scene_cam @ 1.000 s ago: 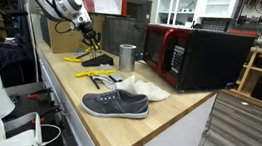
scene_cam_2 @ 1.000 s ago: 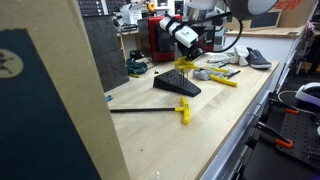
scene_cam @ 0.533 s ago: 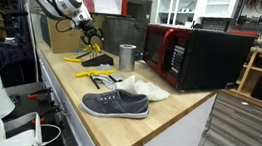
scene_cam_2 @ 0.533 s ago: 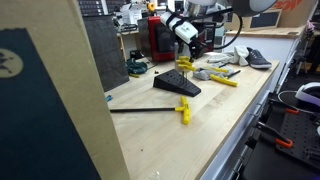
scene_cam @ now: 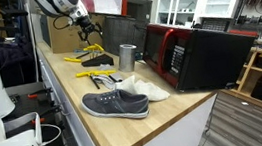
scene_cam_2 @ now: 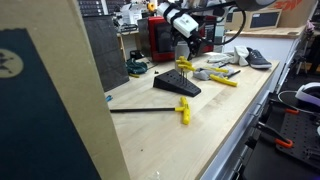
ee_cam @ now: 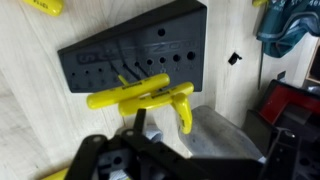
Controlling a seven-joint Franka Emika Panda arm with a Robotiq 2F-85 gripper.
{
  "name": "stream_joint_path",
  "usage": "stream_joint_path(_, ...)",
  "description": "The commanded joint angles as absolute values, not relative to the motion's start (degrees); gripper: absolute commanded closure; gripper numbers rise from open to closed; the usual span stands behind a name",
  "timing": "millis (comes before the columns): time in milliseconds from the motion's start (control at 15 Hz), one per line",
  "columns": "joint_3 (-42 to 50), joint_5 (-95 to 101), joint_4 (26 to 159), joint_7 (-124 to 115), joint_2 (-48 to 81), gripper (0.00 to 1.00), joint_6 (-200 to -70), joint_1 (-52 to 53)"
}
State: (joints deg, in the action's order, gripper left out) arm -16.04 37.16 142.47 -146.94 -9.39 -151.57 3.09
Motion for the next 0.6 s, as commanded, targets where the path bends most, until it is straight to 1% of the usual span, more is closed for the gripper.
stream_joint_path(0,-16.0,38.0,145.7,-146.3,-11.5,0.0,-159.2,4.0)
stream_joint_path(267,-15.4,37.3,147.2,-142.6,-12.8,0.0,-162.2,4.2)
stream_joint_path(533,-16.1,41.4,146.2,-144.9,-13.3,0.0,-162.3,2.1)
